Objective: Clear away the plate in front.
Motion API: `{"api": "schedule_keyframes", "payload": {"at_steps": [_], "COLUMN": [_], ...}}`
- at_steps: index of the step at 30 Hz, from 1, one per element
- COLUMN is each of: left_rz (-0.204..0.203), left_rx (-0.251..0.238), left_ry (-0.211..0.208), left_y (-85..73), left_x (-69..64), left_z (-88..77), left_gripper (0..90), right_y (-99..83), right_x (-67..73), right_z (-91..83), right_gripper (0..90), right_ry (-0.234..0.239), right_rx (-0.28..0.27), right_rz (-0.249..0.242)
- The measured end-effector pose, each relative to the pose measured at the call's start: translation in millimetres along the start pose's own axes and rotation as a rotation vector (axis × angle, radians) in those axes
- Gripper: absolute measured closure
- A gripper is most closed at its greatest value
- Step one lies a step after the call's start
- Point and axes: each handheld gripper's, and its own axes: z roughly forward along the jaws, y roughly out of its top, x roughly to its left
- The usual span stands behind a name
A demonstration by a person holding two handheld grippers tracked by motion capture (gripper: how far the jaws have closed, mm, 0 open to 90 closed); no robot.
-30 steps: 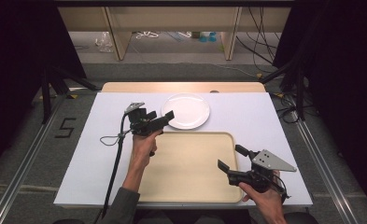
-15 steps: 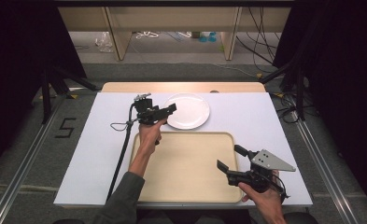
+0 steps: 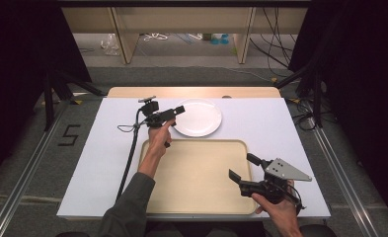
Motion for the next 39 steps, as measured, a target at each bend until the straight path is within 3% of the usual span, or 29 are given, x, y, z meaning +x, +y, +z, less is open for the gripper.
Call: {"api": "schedule_keyframes", "payload": {"at_steps": [3,4,5,8,11,21,22,26,39], "left_rz": [-0.05,-0.066,-0.07,-0.126,-0.128,-0.194,-0.201,-0.235,-0.271], "left_rx": [0.011,0.004,0.003,-0.013,-0.012,-0.016,-0.022,-0.022,-0.022], "left_ry": [-0.001,0.003,0.002,0.0,0.029,0.06,0.062,0.093,0.073], "left_y": [0.4,0.4,0.4,0.8,-0.9,-5.7,-5.8,-8.3,-15.4], "left_x": [9.4,11.1,13.4,18.9,22.5,35.6,36.3,39.8,46.8], "left_z": [6.6,8.8,10.2,14.4,19.8,32.4,33.5,38.6,49.7], "left_gripper": [17.6,17.6,17.6,17.6,18.7,18.7,18.7,19.2,20.5], "right_y": [0.3,1.7,-0.2,0.5,-0.1,0.6,0.1,0.3,0.0], "right_x": [0.2,0.5,0.7,0.8,0.7,1.8,1.8,1.9,3.6], "right_z": [0.2,-3.0,1.1,0.0,2.0,0.4,1.7,1.5,2.7], "right_gripper": [16.9,17.0,17.0,17.1,17.2,17.6,17.6,17.7,18.4], "right_ry": [0.004,-0.023,0.008,-0.003,0.009,0.012,0.022,0.023,0.041], "right_rx": [0.002,0.055,0.0,0.022,-0.011,0.026,0.005,0.005,0.004], "right_rz": [0.003,-0.007,0.008,-0.001,0.001,-0.002,0.002,-0.008,-0.008]}}
